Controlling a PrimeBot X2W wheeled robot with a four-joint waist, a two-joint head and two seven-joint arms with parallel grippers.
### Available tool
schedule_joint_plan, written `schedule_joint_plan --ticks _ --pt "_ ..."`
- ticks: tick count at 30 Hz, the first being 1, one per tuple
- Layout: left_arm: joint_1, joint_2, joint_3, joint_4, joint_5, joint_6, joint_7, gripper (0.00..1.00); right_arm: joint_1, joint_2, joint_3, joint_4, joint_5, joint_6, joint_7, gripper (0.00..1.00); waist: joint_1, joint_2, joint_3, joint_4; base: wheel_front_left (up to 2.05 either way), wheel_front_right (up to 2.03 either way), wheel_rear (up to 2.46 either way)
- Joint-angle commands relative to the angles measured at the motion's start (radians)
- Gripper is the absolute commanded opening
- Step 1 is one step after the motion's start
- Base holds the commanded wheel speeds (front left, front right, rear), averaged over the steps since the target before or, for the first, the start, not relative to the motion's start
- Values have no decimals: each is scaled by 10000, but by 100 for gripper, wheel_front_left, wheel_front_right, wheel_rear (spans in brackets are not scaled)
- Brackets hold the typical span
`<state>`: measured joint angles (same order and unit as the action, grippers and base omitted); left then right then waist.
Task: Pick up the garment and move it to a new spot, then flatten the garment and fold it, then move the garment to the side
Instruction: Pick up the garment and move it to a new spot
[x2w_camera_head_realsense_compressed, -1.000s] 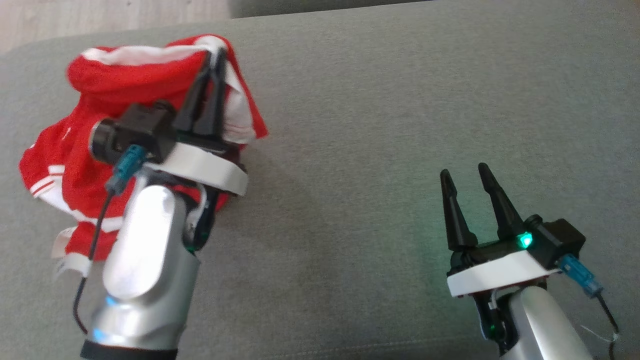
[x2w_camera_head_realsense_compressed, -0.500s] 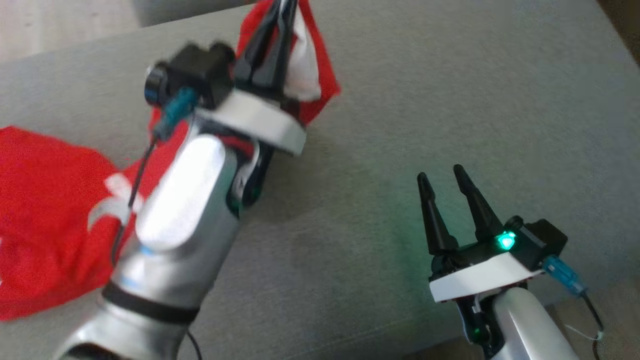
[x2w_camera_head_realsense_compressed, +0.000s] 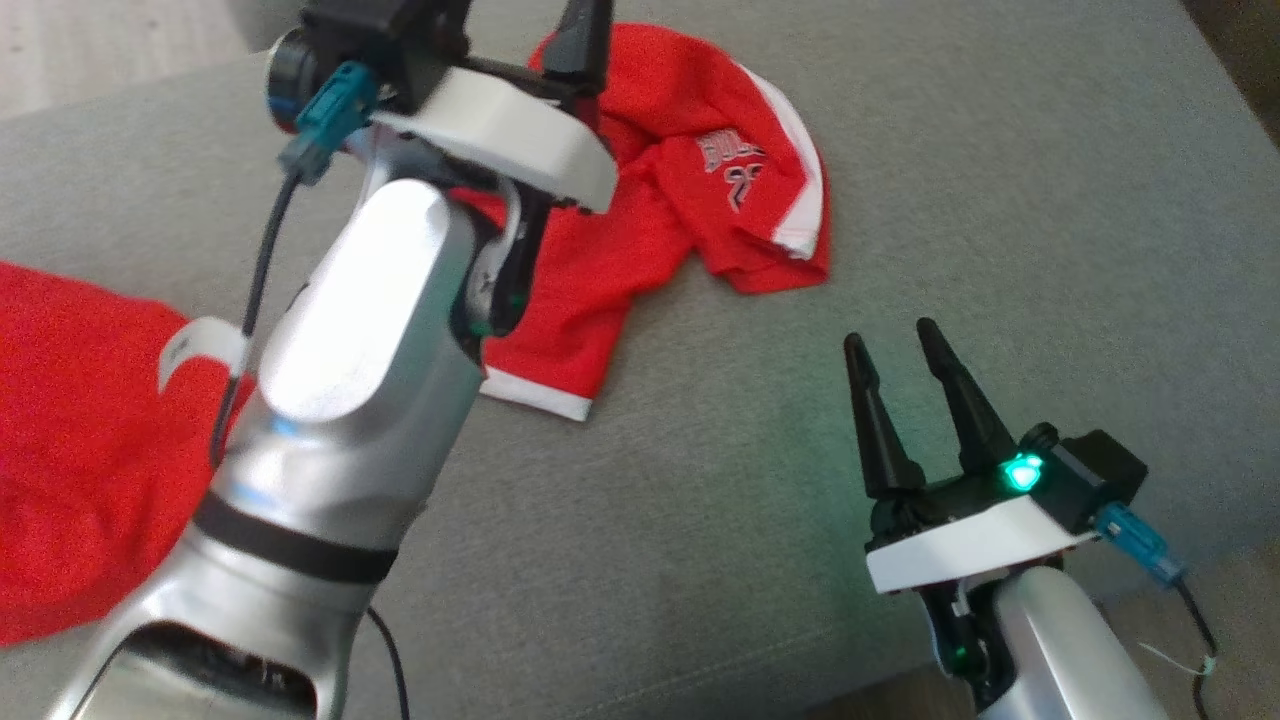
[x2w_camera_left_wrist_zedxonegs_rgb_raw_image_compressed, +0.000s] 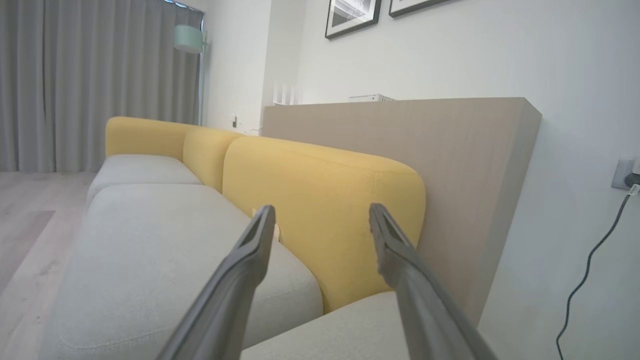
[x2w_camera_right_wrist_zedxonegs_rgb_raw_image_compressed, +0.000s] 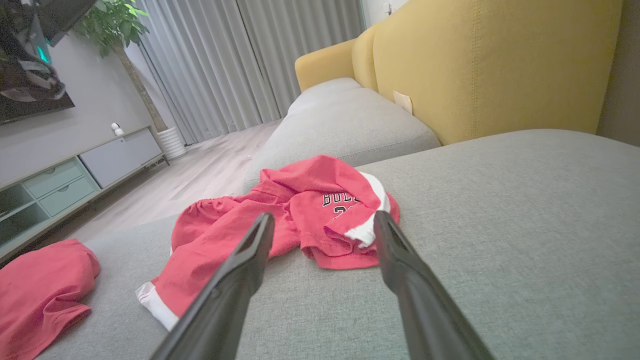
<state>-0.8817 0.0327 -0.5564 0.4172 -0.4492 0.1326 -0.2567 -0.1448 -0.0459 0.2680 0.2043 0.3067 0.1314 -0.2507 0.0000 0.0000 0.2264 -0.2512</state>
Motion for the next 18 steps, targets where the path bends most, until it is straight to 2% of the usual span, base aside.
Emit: schedule_joint_plan --ticks 1,6,7,13,18 --pt "-95 225 482 -423 194 -25 -48 100 -239 -43 131 -322 -63 -7 -111 100 0 0 -147 314 0 0 0" --pt "989 687 1231 -905 800 -292 -49 100 -86 -43 -267 -236 -293 -7 -111 100 0 0 -568 1125 0 0 0" --pt "1596 922 1468 -1237 1076 -410 -49 100 -11 -43 -449 -209 -399 -7 -111 100 0 0 -772 1446 0 0 0" --pt "3966 1578 2132 -2515 1740 -796 -50 100 314 -43 -954 -206 -638 -7 -111 100 0 0 -1435 2236 0 0 0" --pt "6124 1574 2670 -3584 2034 -1025 -50 100 688 -43 -1255 -286 -774 -7 -111 100 0 0 -1925 2725 0 0 0"
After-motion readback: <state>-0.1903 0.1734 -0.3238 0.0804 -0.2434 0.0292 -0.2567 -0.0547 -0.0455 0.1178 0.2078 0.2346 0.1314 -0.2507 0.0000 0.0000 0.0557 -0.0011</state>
